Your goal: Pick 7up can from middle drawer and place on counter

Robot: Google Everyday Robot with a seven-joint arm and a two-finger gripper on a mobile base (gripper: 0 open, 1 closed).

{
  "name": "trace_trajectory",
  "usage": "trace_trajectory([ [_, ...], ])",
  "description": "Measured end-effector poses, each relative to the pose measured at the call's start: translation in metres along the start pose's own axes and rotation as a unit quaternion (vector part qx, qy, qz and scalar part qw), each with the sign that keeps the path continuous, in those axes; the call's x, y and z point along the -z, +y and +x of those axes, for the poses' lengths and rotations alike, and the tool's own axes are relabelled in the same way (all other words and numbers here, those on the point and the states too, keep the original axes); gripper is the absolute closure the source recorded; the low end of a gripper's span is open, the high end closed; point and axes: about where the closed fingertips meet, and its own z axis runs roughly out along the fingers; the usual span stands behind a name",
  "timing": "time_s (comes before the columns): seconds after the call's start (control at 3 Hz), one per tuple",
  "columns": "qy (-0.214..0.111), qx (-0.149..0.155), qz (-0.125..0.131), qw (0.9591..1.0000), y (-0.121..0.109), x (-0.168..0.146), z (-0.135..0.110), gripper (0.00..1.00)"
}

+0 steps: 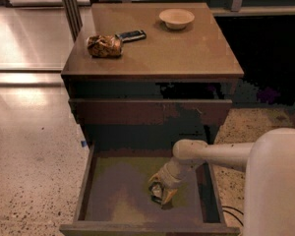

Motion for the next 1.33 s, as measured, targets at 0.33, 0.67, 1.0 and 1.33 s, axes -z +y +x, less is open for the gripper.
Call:
trace_trajectory([
  [0.33,0.000,0.000,0.000,1.0000,0.000,0.000,0.000,0.88],
  [0.67,-0.018,0.006,0.013,0.9997,0.005,0.014,-0.013,1.00],
  [1.0,-0.039,0.020,0.046,0.9980,0.012,0.054,-0.042,1.00],
  [1.33,-0.045,0.032,0.071,0.9959,0.019,0.111,-0.074,1.00],
])
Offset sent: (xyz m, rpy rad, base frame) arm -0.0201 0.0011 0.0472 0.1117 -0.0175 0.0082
